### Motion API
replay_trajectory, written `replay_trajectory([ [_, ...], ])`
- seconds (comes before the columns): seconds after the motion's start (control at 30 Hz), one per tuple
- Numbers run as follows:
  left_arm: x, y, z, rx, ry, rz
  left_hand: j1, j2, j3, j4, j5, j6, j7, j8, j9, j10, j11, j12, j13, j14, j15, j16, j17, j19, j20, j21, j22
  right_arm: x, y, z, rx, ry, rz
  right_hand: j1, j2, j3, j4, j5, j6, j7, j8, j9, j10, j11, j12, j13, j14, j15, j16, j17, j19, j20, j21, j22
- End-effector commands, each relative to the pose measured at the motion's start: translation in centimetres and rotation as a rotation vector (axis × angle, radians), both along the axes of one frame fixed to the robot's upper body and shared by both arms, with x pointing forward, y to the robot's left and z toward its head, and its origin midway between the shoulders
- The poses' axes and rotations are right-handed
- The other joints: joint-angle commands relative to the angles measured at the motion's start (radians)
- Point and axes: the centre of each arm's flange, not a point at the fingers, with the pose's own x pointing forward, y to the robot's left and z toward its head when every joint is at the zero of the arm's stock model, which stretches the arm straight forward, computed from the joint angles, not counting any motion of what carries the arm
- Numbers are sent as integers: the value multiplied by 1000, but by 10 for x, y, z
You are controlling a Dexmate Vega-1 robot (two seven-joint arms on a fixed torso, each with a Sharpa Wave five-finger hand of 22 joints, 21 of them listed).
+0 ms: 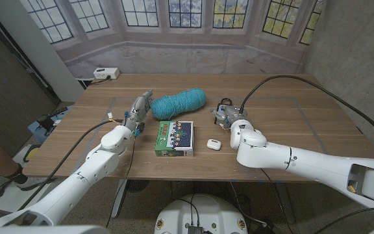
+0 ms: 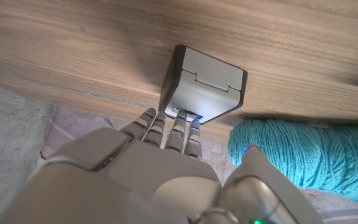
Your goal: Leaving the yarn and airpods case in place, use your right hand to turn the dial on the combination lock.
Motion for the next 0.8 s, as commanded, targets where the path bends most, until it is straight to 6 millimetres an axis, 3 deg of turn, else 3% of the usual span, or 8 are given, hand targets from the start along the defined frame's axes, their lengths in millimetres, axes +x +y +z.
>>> replay_trajectory([
  [0.03, 0, -2, 0, 5, 3, -2, 14, 4, 8, -8, 0, -4, -1, -1, 6, 3, 6, 0, 4, 6, 3, -3, 2, 6, 4, -2, 3, 3, -3, -7, 19, 11, 4, 15, -1, 5, -4, 0, -10, -3, -2, 3, 10, 0, 1, 1, 10, -1, 4, 1, 13, -1, 9, 1],
  [0.8, 1, -5, 1, 14, 2, 0, 27, 5, 18, -22, 0, -7, -1, -2, 6, 2, 8, -1, 4, 7, 6, -3, 1, 10, 6, -11, 3, -5, -4, -11, 3, 18, 19, 19, -1, 10, -9, -2, -18, -7, 2, 4, 21, -1, 0, 2, 19, -3, 4, 1, 17, -2, 9, 1],
])
